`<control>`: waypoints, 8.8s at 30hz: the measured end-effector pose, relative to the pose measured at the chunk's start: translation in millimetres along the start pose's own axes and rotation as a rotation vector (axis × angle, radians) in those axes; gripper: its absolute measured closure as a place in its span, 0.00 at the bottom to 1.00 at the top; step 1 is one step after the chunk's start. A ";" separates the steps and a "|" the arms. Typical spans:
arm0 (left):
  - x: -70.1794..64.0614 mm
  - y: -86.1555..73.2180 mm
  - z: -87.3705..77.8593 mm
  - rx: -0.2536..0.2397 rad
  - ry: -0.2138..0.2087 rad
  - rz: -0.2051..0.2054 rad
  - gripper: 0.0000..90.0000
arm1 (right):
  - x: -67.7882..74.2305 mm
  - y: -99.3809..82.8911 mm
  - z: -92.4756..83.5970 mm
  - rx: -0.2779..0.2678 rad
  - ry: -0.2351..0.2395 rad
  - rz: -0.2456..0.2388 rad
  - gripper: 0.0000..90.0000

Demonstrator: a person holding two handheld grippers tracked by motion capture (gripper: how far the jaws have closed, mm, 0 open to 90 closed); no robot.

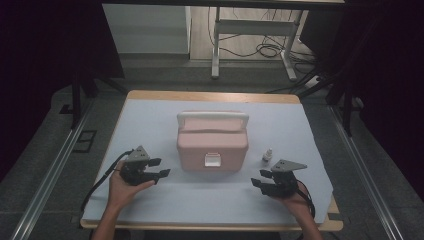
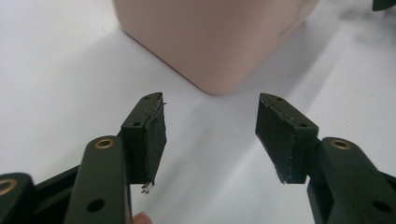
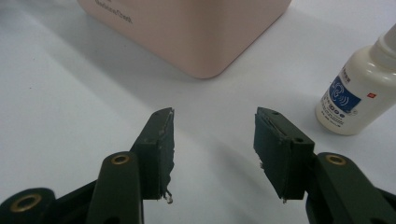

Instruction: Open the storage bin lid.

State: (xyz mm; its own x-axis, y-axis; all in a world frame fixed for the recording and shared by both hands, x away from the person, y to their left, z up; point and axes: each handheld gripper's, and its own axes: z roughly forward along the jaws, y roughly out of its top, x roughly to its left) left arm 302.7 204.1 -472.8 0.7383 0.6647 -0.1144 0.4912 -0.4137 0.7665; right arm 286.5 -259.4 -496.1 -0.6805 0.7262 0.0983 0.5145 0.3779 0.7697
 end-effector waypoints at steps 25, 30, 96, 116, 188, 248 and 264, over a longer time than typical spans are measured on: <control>47.4 93.6 -24.6 0.087 -0.112 0.187 0.45 | -0.9 -5.0 -0.7 0.013 -0.007 -0.007 0.53; 52.3 115.3 -30.7 0.086 -0.134 0.206 0.45 | -1.6 -6.1 0.9 0.019 -0.010 -0.009 0.53; 3.0 236.8 28.4 0.360 -0.226 0.488 0.68 | -5.4 -12.4 6.4 0.052 -0.017 0.005 0.53; 4.1 248.6 27.2 0.372 -0.231 0.536 0.87 | -6.6 -12.6 5.7 0.050 -0.019 0.004 0.53; 18.2 258.5 20.9 0.310 -0.209 0.517 0.70 | 35.6 96.5 1.0 -0.242 -0.062 -0.114 0.99; 22.2 82.3 -16.7 0.059 -0.172 0.255 0.76 | 36.5 100.1 -1.0 -0.215 -0.058 -0.114 0.99; -6.2 60.1 -12.8 0.023 -0.174 0.228 1.00 | 37.4 99.9 -1.7 -0.218 -0.057 -0.115 0.99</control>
State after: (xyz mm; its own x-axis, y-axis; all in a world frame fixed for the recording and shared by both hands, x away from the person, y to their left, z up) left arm 321.7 183.1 -417.9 0.8980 0.4371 -0.0493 0.3126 -0.5553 0.7707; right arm 311.6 -195.5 -414.5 -0.6943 0.7191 -0.0286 0.3068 0.3317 0.8921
